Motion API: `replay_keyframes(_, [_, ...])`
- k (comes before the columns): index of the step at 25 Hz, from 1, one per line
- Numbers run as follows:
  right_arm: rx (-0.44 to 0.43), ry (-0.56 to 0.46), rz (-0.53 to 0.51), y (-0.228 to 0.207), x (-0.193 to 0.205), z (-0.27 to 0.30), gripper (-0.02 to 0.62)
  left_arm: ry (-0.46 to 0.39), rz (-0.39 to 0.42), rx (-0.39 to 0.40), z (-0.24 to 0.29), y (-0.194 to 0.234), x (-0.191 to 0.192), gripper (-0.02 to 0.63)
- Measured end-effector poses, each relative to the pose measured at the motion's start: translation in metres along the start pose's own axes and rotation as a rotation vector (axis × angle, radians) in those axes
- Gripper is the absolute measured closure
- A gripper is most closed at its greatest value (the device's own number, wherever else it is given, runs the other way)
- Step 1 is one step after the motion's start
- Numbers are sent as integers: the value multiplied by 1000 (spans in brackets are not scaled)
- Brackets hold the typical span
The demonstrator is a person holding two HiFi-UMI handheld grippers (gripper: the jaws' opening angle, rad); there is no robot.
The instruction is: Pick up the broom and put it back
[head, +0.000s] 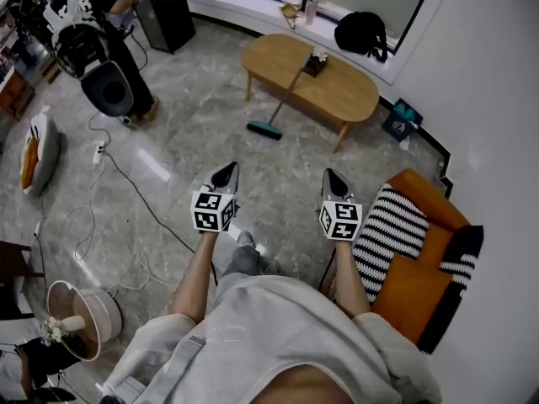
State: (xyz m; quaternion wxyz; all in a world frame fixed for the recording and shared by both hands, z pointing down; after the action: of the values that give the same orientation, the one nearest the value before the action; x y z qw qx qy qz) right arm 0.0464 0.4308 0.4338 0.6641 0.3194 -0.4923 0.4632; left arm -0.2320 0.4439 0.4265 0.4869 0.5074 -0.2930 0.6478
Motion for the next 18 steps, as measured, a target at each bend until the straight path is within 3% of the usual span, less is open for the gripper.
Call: replay_keyframes(18, [59,6,-33,-45,-49,147,595,-21,4,79,158,77,-58,603])
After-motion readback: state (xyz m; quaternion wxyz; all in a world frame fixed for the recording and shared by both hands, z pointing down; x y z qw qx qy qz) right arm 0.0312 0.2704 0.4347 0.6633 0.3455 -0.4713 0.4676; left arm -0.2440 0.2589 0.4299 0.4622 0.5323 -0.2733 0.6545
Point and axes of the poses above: the fingertips, and each gripper's own axes: z forward along the fingers, y to its left, x out of its underside, the point moved 3 cm from there along -z, backward along the fingers, and after that the axes turned 1 degree about y, right-handed, at the moved point
